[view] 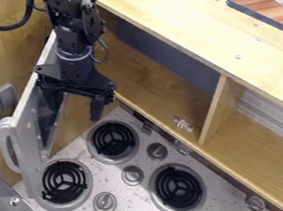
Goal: Open microwave
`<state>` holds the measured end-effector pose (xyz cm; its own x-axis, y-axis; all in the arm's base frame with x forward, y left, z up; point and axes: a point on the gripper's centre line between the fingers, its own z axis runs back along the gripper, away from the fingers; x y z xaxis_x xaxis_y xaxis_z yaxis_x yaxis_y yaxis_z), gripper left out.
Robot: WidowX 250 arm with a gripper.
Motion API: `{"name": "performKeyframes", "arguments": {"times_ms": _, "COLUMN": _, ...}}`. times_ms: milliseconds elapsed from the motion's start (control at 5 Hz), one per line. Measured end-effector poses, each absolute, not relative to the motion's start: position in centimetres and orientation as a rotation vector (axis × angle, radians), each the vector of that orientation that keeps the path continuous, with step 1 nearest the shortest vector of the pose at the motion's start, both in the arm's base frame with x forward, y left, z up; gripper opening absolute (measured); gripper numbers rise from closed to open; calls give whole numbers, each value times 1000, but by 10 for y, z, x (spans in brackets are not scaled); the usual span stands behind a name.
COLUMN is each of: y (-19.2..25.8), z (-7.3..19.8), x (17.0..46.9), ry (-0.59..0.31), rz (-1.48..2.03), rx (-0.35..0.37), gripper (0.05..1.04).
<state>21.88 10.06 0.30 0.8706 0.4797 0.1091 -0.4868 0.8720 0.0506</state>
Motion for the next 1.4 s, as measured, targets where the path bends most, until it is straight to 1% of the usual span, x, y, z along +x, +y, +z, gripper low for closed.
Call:
{"name": "performKeyframes", "arguments": {"times_ms": 400, "y": 102, "z": 3, "x": 216, "ry": -78, "rz": 492, "rx": 90, "gripper": 999}}
{"name": "performKeyframes", "arguments": {"times_ms": 600, "y": 95, "z": 11, "x": 219, "ry": -88, "rz": 483, "rx": 101, "gripper": 999}}
{"name": "performKeyframes", "arguments": {"times_ms": 1000, "y": 50, "z": 25, "x": 250, "ry": -122, "rz": 355, "rx": 91, "gripper": 999}}
{"name": "performKeyframes", "arguments": {"times_ms": 1200, "y": 39, "z": 49, "x": 263, "ry": -169, "rz": 325, "rx": 99, "gripper": 998}}
{"name": "performKeyframes", "arguments": {"times_ms": 1400, "y": 32, "z": 80, "x": 277, "ry": -226, "rz": 296, "rx": 118, "gripper": 999}}
